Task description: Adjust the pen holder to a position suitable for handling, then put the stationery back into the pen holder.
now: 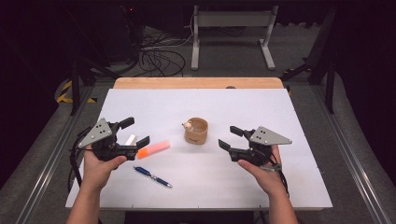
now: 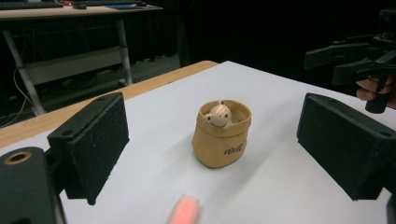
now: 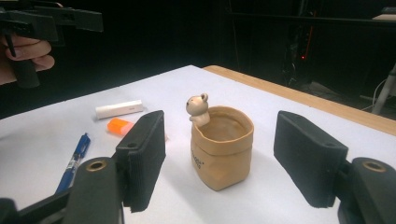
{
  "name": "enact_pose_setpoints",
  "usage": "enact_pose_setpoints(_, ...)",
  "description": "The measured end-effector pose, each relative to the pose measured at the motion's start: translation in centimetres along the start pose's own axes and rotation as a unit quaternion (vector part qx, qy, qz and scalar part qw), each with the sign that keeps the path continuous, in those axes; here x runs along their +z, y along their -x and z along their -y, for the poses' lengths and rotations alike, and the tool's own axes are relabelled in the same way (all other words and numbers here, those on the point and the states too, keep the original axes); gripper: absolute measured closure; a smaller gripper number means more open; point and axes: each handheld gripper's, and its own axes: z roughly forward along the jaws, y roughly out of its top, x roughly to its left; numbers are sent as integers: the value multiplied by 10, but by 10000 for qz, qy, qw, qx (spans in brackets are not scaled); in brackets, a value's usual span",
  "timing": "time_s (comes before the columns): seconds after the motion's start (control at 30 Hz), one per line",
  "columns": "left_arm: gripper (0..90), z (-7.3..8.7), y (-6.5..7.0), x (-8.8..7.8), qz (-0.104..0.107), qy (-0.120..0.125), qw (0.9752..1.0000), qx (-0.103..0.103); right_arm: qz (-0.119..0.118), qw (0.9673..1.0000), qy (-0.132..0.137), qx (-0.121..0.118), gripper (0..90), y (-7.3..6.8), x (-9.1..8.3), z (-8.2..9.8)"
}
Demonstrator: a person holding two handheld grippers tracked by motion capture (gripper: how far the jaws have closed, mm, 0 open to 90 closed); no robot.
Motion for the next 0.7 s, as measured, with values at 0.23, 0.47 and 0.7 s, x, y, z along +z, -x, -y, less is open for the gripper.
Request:
enact_pose_setpoints(0.23, 101, 1, -1, 0, -12, -39, 10000, -22, -49, 10000, -46, -3, 348, -4, 4, 0)
enact_pose_setpoints(0.47, 105, 1, -2, -2, -30, -26, 10000, -38, -155, 9998, -136, -38, 347, -11, 12, 2)
enact_pose_setpoints(0.7, 104, 1, -5, -5, 3, -40, 10000, -20, -312, 9992, -261, -68, 370, -21, 23, 4)
